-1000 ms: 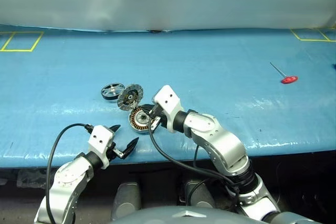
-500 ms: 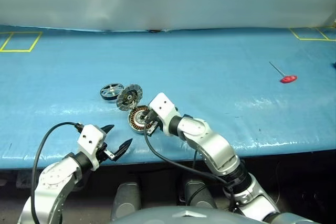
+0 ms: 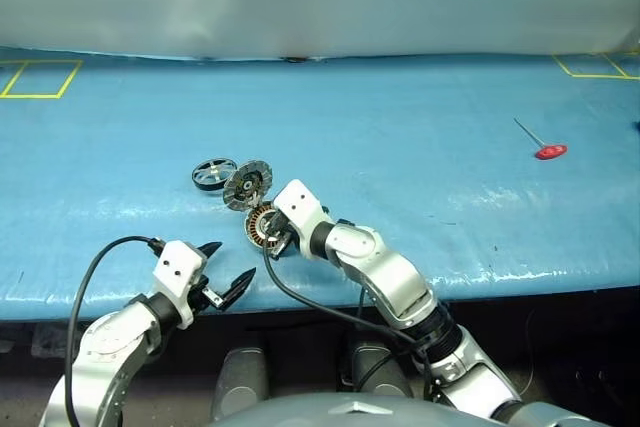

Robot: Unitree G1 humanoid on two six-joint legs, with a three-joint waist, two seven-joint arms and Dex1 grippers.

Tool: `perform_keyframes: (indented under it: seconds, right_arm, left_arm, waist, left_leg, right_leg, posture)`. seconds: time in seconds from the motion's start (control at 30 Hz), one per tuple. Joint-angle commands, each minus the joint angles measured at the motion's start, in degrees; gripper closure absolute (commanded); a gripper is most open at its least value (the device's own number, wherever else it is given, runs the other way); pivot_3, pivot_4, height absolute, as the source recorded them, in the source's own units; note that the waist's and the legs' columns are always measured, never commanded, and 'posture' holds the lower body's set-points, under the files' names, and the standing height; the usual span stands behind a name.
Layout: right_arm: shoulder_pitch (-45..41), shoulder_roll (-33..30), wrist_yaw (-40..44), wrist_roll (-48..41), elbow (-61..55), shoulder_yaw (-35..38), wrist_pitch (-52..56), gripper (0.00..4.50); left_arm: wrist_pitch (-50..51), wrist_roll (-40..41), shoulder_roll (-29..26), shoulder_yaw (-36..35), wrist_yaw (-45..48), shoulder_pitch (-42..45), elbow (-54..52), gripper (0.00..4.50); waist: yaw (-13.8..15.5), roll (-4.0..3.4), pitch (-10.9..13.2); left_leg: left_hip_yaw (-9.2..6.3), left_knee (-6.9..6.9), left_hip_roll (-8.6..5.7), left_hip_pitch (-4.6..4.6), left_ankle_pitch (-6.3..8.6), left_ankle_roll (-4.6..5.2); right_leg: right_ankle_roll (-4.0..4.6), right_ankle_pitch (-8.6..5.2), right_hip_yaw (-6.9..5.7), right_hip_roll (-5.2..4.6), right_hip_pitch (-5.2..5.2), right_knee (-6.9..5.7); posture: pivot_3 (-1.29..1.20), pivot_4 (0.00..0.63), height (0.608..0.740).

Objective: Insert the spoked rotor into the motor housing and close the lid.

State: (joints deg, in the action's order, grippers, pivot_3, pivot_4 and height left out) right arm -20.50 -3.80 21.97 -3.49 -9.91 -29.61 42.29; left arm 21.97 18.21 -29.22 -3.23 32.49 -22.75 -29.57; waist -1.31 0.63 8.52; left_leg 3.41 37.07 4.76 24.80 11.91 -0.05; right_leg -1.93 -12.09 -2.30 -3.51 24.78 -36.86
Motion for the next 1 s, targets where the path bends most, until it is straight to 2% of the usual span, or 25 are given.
perform_keyframes:
  seconds: [0.03,1.0]
  right_arm:
    - [-0.36,0.72,0.33,0.03,-0.09,0.37,-1.67,4.45]
    - [0.18,-1.17,-0.4,1.6,1.26,2.75,-1.93,4.45]
  left_arm:
    - [-0.44,0.2,0.37,0.2,-0.31,0.22,-2.83,0.0]
    - [-0.93,-0.29,1.04,1.71,-0.42,1.35,-1.72,0.0]
  waist:
    - [0.0,-0.01,0.0]
    - [0.09,0.0,0.0]
  left_leg:
    - [0.0,0.0,0.0,0.0,0.0,0.0]
    - [-0.01,0.0,0.0,-0.02,0.0,0.0]
  right_leg:
    - [0.0,0.0,0.0,0.0,0.0,0.0]
    - [0.0,0.0,0.0,0.01,-0.03,0.0]
  posture:
    - [0.0,0.15,0.74]
    - [0.0,0.15,0.74]
